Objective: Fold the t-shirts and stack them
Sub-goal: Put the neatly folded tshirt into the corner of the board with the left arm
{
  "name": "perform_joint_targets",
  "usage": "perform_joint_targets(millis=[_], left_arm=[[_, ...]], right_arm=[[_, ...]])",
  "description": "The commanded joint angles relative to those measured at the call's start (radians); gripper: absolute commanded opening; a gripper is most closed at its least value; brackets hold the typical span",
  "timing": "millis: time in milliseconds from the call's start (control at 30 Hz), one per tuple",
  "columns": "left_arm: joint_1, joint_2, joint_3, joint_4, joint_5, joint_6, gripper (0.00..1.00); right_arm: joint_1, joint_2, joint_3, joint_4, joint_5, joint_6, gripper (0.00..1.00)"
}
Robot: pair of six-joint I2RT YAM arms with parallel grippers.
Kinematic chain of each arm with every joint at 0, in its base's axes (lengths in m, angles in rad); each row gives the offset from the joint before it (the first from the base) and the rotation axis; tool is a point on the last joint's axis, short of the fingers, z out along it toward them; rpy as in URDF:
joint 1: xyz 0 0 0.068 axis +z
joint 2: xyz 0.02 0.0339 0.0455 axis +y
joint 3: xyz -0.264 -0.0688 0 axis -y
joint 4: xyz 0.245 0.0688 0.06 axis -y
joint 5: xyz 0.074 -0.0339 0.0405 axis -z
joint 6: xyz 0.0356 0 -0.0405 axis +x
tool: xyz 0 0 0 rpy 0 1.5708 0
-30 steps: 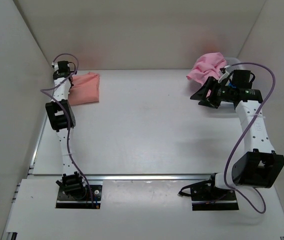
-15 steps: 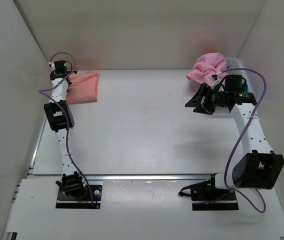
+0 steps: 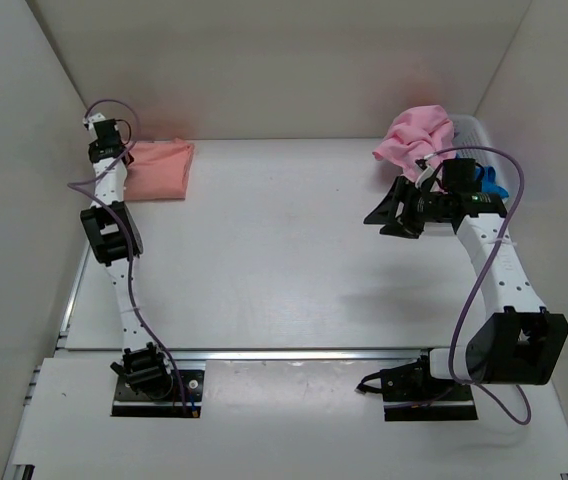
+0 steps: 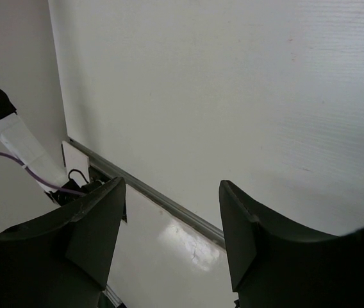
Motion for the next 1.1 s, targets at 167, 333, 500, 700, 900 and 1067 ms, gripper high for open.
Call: perform_joint_targets(millis=[167,333,500,700,900,1067], left_arm=[[-0.022,-0.162,-0.048,-0.058,0.063,-0.036,0.99],[-0.085,-0.408,-0.384,-0.037,0.169,-0.022,0.99],[-0.15,-0.745,-0.897,0.132,0.253,-0.059,0.98],[-0.228,-1.098,-1.269,0.081,0.253,-0.032,0.98],[-0.236,-1.164,-1.398,0.04,0.404,-0.207,0.98],[-0.286,-1.173,-1.389,0.029,0.44,-0.247,0.99]], right_arm=[[0.023,-0.038,-0.032,0.118,-0.054,0.068,0.57],[0.017,-0.012,-0.041,0.165,-0.068,0.079,0.57],[0.019,0.027,0.016,0.152,-0.055,0.022,0.57],[0.014,0.02,0.021,0.212,-0.04,0.004,0.57],[0.014,0.038,0.011,0.327,-0.088,0.045,0.56],[0.011,0.055,0.013,0.416,-0.1,0.076,0.56]])
